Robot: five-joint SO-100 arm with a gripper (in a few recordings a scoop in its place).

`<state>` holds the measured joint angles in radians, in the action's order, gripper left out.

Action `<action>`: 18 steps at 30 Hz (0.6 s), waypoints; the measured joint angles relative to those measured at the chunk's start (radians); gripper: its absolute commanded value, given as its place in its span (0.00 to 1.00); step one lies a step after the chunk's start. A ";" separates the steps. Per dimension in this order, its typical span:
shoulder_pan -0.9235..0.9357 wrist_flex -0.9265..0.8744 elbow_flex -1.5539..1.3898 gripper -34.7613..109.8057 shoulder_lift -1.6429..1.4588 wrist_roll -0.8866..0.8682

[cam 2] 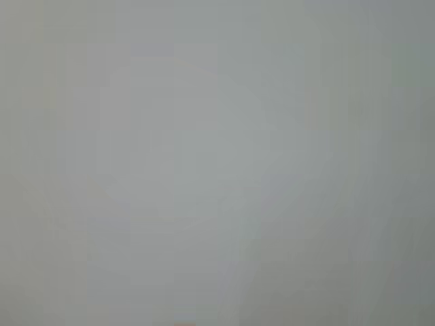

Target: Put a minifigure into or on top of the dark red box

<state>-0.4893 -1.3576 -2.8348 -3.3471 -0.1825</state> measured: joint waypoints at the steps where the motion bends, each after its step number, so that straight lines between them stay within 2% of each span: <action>1: -0.009 0.017 -0.028 0.24 -0.002 -0.006; 9: -0.153 0.048 -0.186 0.24 -0.040 0.057; 18: -0.170 0.026 -0.189 0.24 -0.046 0.072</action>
<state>-0.6596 -1.3315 -3.0235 -3.3932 -0.1104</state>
